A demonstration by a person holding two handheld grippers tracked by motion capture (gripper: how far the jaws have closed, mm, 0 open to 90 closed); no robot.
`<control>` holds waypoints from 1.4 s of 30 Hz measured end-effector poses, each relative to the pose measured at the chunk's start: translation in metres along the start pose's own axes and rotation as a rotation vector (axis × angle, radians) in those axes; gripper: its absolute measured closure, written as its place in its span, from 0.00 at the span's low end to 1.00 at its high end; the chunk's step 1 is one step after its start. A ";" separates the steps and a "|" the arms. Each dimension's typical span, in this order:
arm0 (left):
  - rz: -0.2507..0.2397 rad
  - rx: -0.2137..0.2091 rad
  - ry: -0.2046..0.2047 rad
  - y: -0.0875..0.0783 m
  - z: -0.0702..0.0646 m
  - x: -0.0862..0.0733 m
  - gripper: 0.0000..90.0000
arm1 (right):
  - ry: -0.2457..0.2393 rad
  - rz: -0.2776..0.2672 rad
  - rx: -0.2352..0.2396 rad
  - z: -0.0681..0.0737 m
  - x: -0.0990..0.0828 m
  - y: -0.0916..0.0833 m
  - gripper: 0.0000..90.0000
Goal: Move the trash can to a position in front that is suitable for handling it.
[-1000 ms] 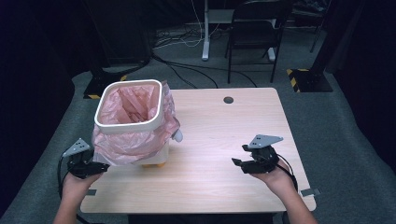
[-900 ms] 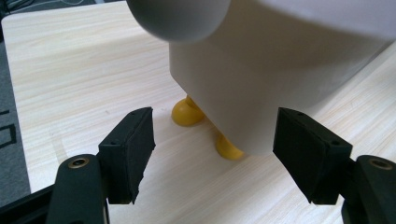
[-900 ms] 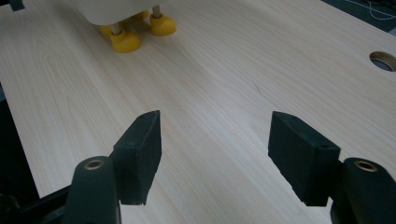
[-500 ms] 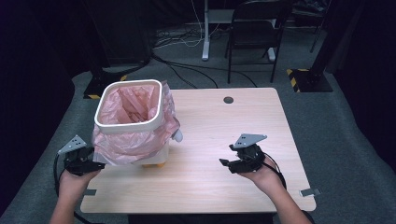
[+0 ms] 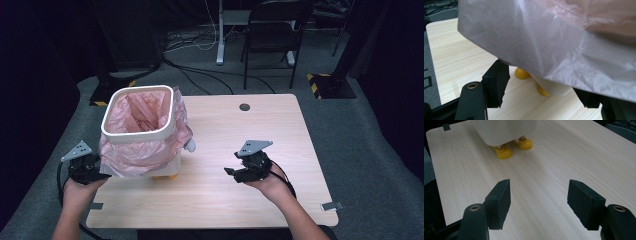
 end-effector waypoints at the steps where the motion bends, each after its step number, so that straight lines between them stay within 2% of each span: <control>1: 0.000 0.000 0.000 0.000 0.000 0.000 0.38 | 0.002 -0.001 0.004 0.001 0.001 0.002 0.38; 10: -0.015 -0.009 0.000 0.001 0.000 0.004 0.36 | -0.012 -0.015 0.040 0.005 0.017 0.016 0.38; 15: -0.013 -0.004 0.015 0.001 0.000 0.005 0.36 | -0.021 -0.026 0.057 0.007 0.026 0.024 0.38; 19: -0.007 0.008 0.042 0.000 0.001 0.005 0.36 | -0.031 -0.035 0.067 0.008 0.033 0.031 0.39; 22: -0.011 0.007 0.037 0.000 0.002 0.004 0.36 | -0.031 -0.045 0.076 0.008 0.038 0.036 0.39; 25: -0.017 0.007 0.029 0.000 0.004 0.005 0.36 | -0.047 -0.042 0.075 0.008 0.041 0.041 0.39; 31: -0.034 -0.007 0.026 -0.002 0.004 0.009 0.35 | -0.042 -0.052 0.087 0.005 0.047 0.049 0.40; 34: -0.035 -0.006 0.032 -0.003 0.004 0.011 0.35 | -0.033 -0.055 0.089 0.003 0.049 0.050 0.40; 39: -0.036 0.005 0.052 -0.002 0.003 0.016 0.37 | -0.046 -0.058 0.087 0.002 0.056 0.055 0.39; 42: -0.034 0.006 0.049 -0.001 0.004 0.017 0.39 | -0.043 -0.065 0.089 0.004 0.061 0.058 0.39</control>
Point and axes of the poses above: each handheld gripper's, and its own axes: y roughly forward along the jaws, x roughly out of its top, z roughly to its left, the point moved 7 cm from there along y, roughly forward along the jaws, and after that the axes turned 10 degrees about x, right-handed, at the moved point
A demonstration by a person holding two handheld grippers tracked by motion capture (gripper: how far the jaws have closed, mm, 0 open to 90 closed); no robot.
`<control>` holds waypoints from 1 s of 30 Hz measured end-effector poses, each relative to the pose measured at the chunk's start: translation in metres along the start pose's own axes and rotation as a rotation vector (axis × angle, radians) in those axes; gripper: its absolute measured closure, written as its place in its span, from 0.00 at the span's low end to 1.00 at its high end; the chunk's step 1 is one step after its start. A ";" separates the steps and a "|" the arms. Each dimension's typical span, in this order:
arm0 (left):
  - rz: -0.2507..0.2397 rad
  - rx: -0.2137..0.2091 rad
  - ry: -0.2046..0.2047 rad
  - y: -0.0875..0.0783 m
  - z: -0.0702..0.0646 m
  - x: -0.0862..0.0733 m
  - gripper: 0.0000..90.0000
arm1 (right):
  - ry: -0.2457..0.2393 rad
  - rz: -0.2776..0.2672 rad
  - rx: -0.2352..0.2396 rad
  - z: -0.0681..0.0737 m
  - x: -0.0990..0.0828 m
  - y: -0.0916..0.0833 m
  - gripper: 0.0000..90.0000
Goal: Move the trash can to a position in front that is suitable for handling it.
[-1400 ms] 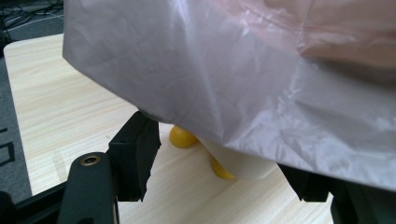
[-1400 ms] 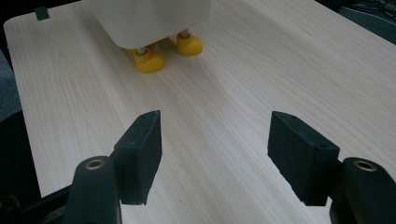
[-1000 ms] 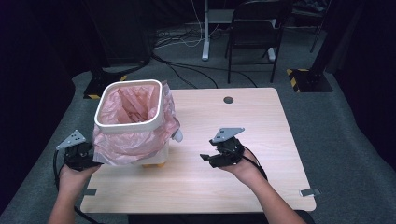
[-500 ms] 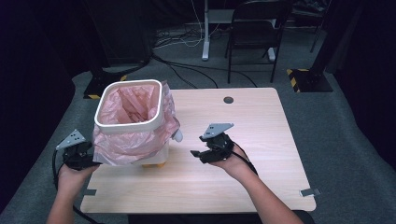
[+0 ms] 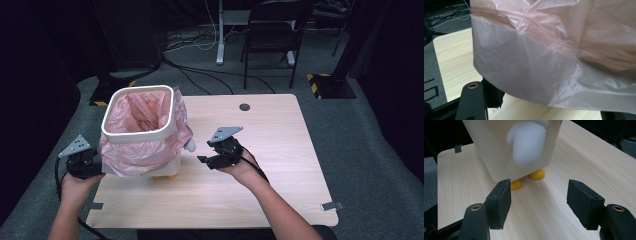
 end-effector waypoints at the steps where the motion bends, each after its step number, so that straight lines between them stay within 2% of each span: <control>1: 0.000 0.000 0.000 0.000 0.000 0.000 0.40 | 0.000 0.000 0.000 0.000 0.000 0.000 0.39; 5: 0.011 0.009 -0.011 0.002 0.002 0.000 0.42 | -0.013 -0.003 0.003 0.001 0.008 0.007 0.38; 9: 0.018 0.014 -0.004 0.006 0.003 0.002 0.43 | -0.018 -0.005 0.003 0.001 0.012 0.011 0.38; 17: 0.010 0.010 -0.020 0.009 0.005 0.006 0.49 | -0.027 -0.018 0.002 -0.001 0.021 0.016 0.38; 23: 0.021 0.015 -0.018 0.010 0.007 0.007 0.57 | -0.031 -0.023 0.010 0.001 0.024 0.019 0.41; 30: 0.025 0.009 -0.014 0.012 0.008 0.008 0.57 | -0.039 -0.026 0.025 0.001 0.029 0.024 0.42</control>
Point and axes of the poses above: each handheld gripper's, and its own axes: y roughly forward along the jaws, x roughly out of its top, z roughly to its left, the point moved 7 cm from there along y, roughly forward along the jaws, and after that the axes turned 10 degrees about x, right-handed, at the moved point
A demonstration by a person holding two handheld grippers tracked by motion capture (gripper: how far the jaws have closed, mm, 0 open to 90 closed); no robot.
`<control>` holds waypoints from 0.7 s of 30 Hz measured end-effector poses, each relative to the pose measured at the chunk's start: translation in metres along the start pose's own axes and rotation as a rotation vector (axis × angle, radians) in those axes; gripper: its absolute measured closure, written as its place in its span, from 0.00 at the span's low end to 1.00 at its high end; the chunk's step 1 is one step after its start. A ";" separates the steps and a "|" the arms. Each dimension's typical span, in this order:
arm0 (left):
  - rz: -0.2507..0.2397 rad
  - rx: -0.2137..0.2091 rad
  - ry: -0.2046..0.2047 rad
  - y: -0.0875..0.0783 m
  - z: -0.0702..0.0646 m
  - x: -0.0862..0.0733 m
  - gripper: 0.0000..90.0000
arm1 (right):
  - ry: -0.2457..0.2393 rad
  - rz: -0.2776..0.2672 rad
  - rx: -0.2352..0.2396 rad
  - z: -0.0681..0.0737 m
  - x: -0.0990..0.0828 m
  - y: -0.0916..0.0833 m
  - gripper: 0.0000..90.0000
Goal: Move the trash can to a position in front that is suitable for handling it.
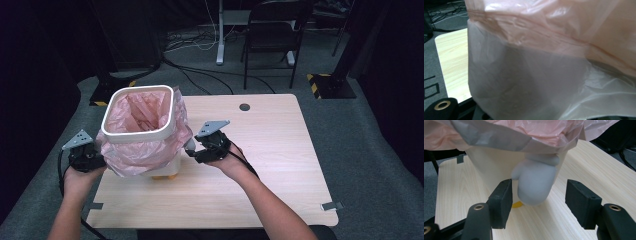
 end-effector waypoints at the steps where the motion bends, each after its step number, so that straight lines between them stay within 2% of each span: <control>1: 0.000 -0.001 0.002 0.001 0.000 0.000 0.57 | -0.001 0.001 0.002 -0.001 0.001 0.001 0.42; 5: 0.007 0.008 0.004 0.005 -0.001 0.001 0.52 | -0.003 0.000 0.008 0.000 0.004 0.007 0.42; 10: 0.010 -0.008 0.008 0.008 -0.001 0.001 0.61 | -0.028 -0.002 0.004 0.000 0.010 0.010 0.47; 14: 0.004 -0.021 0.013 0.009 -0.002 0.001 0.65 | -0.032 -0.003 0.024 0.001 0.011 0.014 0.53; 21: 0.004 -0.031 0.010 0.009 -0.001 0.001 0.66 | -0.034 -0.008 0.036 0.002 0.012 0.017 0.56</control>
Point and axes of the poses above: each handheld gripper's, and its own axes: y roughly forward along the jaws, x roughly out of its top, z roughly to its left, the point moved 7 cm from there along y, roughly forward along the jaws, and after that the axes turned 10 degrees about x, right-handed, at the moved point
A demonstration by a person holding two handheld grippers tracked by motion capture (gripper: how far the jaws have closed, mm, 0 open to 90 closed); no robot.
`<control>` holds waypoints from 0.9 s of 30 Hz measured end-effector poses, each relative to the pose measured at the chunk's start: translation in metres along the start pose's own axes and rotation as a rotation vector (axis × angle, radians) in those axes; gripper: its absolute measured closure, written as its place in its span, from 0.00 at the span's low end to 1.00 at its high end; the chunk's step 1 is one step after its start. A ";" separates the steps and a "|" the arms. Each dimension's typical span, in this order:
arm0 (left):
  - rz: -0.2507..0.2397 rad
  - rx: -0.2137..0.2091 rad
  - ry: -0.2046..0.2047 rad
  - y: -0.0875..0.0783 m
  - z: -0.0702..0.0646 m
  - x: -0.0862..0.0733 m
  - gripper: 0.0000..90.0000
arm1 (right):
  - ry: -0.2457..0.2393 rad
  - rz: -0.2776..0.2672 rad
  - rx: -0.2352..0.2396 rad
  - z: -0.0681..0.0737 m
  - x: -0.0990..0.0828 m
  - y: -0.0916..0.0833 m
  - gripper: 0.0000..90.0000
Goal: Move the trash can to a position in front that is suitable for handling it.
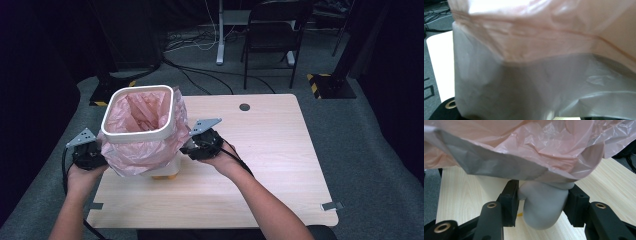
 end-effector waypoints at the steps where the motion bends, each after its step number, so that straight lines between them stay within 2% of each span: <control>1: 0.000 0.001 0.001 0.000 0.000 0.000 0.66 | -0.002 0.000 0.001 0.000 0.000 0.000 0.56; 9: 0.004 -0.006 -0.009 -0.002 -0.001 0.001 0.66 | -0.011 -0.004 0.006 0.000 0.000 0.000 0.57; 13: 0.002 -0.011 -0.008 -0.002 -0.002 0.001 0.67 | -0.036 0.001 -0.006 0.001 0.000 0.000 0.57; 15: -0.016 -0.045 -0.026 -0.004 -0.003 0.002 0.77 | -0.040 0.005 -0.011 0.002 -0.001 -0.001 0.57; 27: -0.020 -0.048 -0.038 -0.002 -0.010 0.007 0.77 | -0.049 0.020 -0.024 0.001 -0.006 -0.004 0.57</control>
Point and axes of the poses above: each handheld gripper's, and its own axes: y roughly forward along the jaws, x roughly out of its top, z roughly to its left, the point moved 7 cm from there along y, roughly forward along the jaws, and after that the axes turned 10 degrees about x, right-handed, at the moved point
